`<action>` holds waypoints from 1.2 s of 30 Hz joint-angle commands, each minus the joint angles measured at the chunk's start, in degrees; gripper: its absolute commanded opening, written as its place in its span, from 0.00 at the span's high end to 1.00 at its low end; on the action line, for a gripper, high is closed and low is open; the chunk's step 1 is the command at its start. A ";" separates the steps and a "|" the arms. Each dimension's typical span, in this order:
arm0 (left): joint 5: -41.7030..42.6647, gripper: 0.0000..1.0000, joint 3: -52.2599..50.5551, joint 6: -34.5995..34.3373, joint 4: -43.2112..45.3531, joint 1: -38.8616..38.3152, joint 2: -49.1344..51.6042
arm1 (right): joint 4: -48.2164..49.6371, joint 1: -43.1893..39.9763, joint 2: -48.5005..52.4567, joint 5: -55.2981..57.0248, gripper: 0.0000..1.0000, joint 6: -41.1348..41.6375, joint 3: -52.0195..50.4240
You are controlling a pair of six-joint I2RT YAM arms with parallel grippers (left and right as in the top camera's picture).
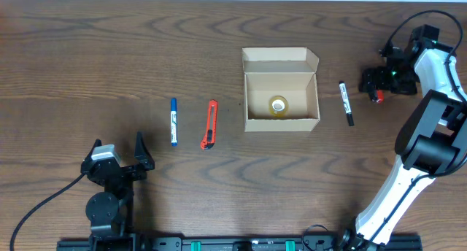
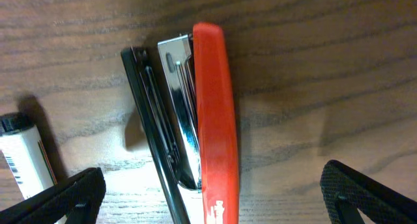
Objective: Pack container
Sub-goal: 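Lower the right gripper and grasp the red stapler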
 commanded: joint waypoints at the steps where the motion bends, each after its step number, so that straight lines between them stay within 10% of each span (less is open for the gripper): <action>1: -1.25 0.05 -1.01 0.22 -2.49 -0.17 -0.37 | 0.66 -0.20 0.63 -0.87 0.01 0.68 0.61; 27: -1.25 0.04 -1.01 0.22 -2.49 -0.17 -0.37 | 1.18 2.43 4.68 0.24 0.23 2.36 0.61; 30: -1.25 0.04 -1.01 0.22 -2.49 -0.17 -0.37 | 1.18 2.38 4.68 0.24 0.66 2.40 0.61; 36: -1.25 0.05 -1.01 0.22 -2.49 -0.17 -0.37 | 1.20 2.38 4.68 0.90 0.93 4.09 0.61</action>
